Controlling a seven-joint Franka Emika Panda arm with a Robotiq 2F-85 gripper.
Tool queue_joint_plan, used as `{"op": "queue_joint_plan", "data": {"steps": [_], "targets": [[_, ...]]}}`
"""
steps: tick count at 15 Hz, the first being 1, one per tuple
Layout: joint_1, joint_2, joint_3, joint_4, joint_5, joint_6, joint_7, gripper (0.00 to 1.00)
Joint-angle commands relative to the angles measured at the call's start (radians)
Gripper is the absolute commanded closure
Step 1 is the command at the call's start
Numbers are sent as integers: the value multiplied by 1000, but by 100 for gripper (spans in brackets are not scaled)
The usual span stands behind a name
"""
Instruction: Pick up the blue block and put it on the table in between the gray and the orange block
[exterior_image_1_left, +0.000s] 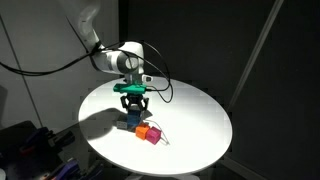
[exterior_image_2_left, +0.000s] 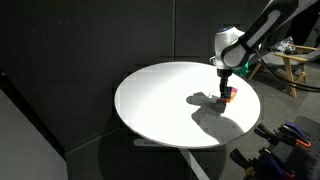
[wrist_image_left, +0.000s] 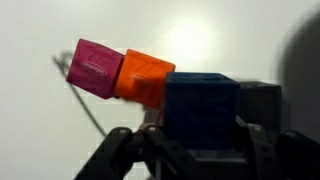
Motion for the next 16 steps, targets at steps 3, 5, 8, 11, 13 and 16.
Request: {"op": "queue_joint_plan", "data": {"steps": [3,5,8,11,13,16], "targets": [[1,19,5,49,-13,-12,21,69],[0,22,6,56,-12,-14,20,69],[1,24,6,58,-13,-12,19,69],[3,27,9,60,-13,-12,20,69],[4,26,10,59,-13,-12,21,69],[3,24,14,56,-12,-13,17,69]]}}
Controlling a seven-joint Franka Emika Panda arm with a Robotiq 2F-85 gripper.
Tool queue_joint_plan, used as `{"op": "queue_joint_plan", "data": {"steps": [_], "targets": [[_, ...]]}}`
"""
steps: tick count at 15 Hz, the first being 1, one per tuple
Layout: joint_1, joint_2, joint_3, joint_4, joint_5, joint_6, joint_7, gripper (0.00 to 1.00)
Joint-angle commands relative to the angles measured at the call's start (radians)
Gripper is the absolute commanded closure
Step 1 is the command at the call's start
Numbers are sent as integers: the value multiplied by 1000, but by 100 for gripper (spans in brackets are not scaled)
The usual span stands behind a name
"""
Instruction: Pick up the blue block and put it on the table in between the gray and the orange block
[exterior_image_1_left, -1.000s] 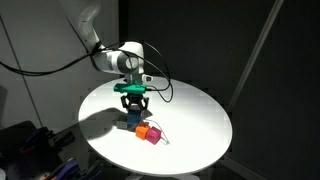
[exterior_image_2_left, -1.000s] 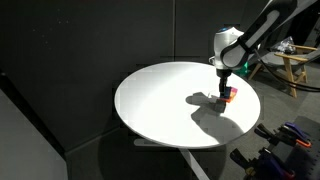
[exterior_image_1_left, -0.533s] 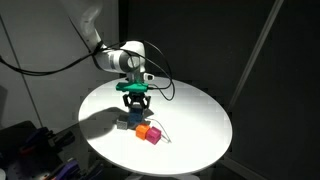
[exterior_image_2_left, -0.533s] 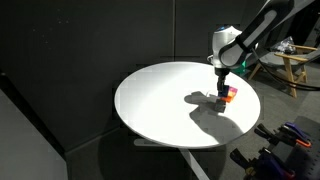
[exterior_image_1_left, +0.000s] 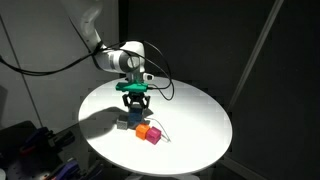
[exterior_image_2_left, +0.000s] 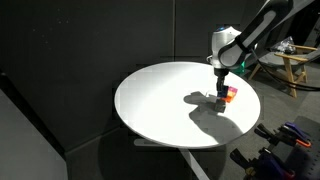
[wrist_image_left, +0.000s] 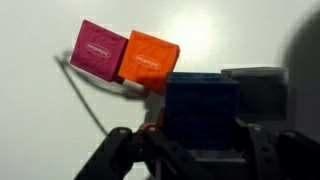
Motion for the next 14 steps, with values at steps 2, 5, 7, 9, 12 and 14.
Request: {"op": "queue_joint_plan", "data": {"steps": [2,5,7,9,12,14], "targets": [[-1,2,6,16,-9,-17,13,69],[-4,3,6,16,-7,-20,10,69],[-6,3,7,17,-3,-25,7,34],[-8,5,8,19,0,-31,4,12],[-11,4,9,20,3,-39,0,0],[-15,0,9,16,7,-46,0,0]]}}
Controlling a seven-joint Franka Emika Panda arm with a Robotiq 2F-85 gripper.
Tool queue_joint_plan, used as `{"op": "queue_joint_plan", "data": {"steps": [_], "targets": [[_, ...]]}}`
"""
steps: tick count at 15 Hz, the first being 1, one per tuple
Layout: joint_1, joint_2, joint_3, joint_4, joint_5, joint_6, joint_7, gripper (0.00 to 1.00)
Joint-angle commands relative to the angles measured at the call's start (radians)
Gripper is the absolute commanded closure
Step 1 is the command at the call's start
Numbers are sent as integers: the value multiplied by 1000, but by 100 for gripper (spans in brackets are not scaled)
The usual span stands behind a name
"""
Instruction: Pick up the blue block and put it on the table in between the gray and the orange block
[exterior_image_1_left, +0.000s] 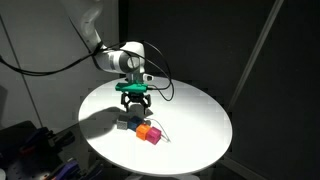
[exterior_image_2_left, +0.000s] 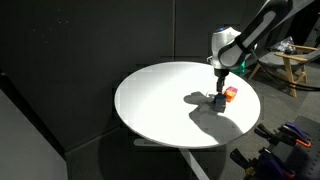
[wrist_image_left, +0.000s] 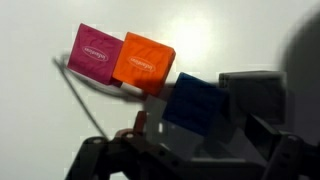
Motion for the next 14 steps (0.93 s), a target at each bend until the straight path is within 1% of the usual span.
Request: {"op": "queue_joint_plan", "data": {"steps": [1,4,9,14], "targets": [[-11,-9,3,13,7,-42,10,0],[-10,-35,-6,-4,8,-88,37,0],[-5,-95,-23,-31,6,-203,120,0],[-11,-166,-21,-56,53,-301,198,0]]}}
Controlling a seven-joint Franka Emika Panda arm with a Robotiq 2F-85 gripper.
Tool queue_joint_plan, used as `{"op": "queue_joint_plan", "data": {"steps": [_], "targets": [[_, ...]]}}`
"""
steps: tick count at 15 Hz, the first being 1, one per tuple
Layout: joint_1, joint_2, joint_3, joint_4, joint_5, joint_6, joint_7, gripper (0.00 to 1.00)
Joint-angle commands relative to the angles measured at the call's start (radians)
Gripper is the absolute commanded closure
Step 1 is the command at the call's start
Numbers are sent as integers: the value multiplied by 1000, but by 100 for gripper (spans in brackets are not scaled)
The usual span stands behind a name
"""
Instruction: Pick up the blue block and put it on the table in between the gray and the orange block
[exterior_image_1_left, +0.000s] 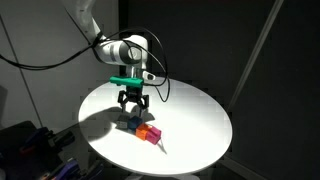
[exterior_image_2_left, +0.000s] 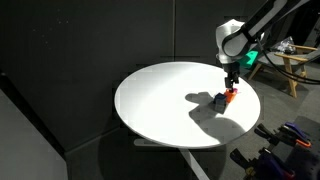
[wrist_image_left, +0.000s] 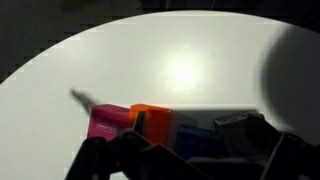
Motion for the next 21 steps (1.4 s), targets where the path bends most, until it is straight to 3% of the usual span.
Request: {"op": "queue_joint_plan", "data": {"steps": [1,7,15,21], "targets": [[-5,-86,3,-45,50,-69,70,0],[-4,-207,14,-114,132,-119,90,0],[5,-389,26,-231,136,-120,193,0],[2,-521,29,-295,182,-110,175,0]]}}
